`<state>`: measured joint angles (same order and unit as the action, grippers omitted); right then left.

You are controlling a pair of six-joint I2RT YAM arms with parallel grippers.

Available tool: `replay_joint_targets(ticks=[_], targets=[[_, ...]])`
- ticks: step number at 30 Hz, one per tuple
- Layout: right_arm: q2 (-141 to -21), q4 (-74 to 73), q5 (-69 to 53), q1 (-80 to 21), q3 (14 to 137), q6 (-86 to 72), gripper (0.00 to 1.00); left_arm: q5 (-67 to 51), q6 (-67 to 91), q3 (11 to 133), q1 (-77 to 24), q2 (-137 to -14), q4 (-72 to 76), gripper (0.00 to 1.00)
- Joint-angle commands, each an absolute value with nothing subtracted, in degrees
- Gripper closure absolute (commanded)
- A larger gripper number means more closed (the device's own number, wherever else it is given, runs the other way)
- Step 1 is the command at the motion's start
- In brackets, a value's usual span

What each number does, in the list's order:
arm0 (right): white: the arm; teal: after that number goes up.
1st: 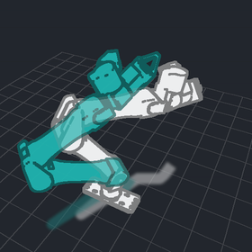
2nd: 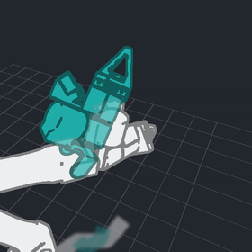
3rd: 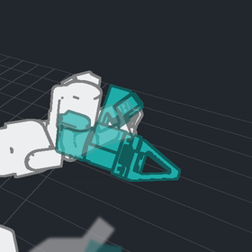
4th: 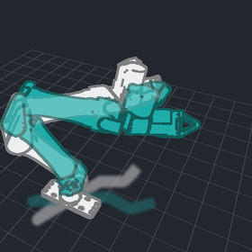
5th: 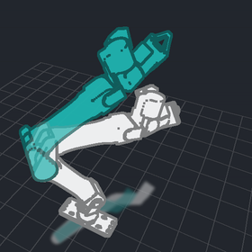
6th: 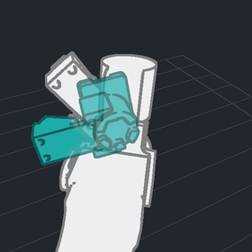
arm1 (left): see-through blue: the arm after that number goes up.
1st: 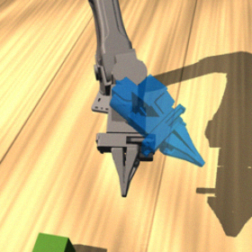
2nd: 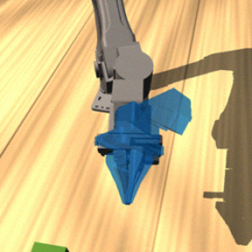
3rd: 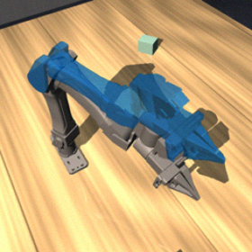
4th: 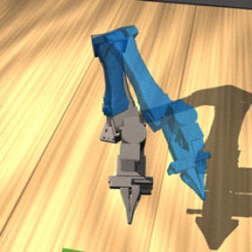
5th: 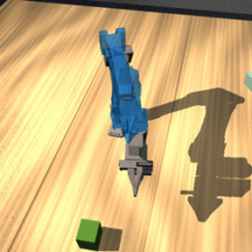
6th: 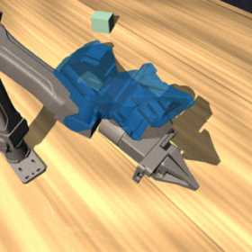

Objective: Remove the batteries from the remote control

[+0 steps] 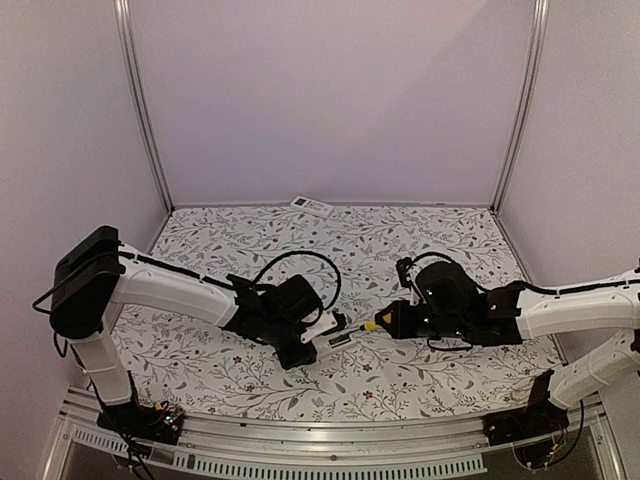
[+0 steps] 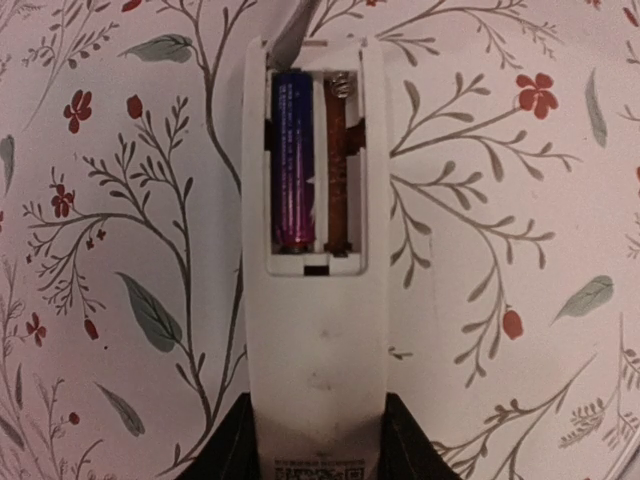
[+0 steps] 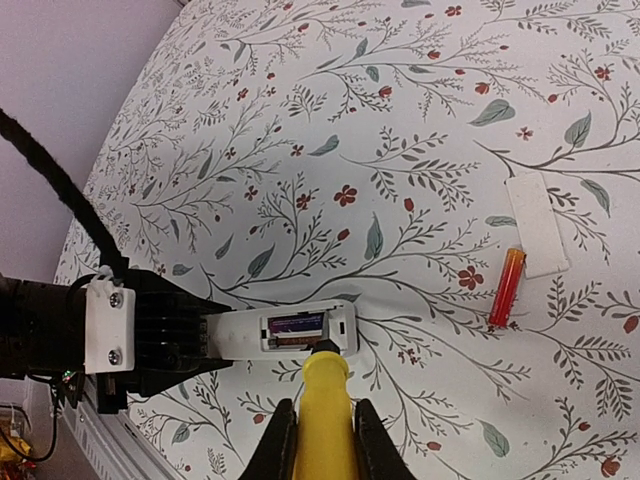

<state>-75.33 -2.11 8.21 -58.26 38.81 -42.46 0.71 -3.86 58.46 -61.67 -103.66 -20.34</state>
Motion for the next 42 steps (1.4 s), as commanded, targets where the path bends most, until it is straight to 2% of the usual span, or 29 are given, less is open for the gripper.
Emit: replay_joint_targets(ticks=[1, 13, 26, 35, 42], targets=[[-76.58, -3.9, 8.54, -58.71, 38.67, -42.54, 1.0, -0.35, -4.32, 58.36, -63.29, -105.99, -21.76, 0.8], [-76.23, -5.35, 7.73, -59.44, 39.87, -42.77, 1.0, -0.18, -4.34, 58.36, -63.31, -106.08, -21.82, 0.8], [-77.38, -8.39, 1.45, -59.51, 41.92, -45.41, 1.0, -0.12, -4.06, 58.54, -63.42, -106.04, -22.04, 0.8], [-70.22, -3.97, 8.95, -61.2, 38.64, -50.71, 1.0, -0.15, -1.47, 59.62, -63.44, -106.6, -22.58, 0.8], [-73.05, -2.23, 9.64, -62.47, 38.36, -53.73, 1.0, 1.54, -0.62, 60.18, -63.37, -106.57, -23.27, 0.8]])
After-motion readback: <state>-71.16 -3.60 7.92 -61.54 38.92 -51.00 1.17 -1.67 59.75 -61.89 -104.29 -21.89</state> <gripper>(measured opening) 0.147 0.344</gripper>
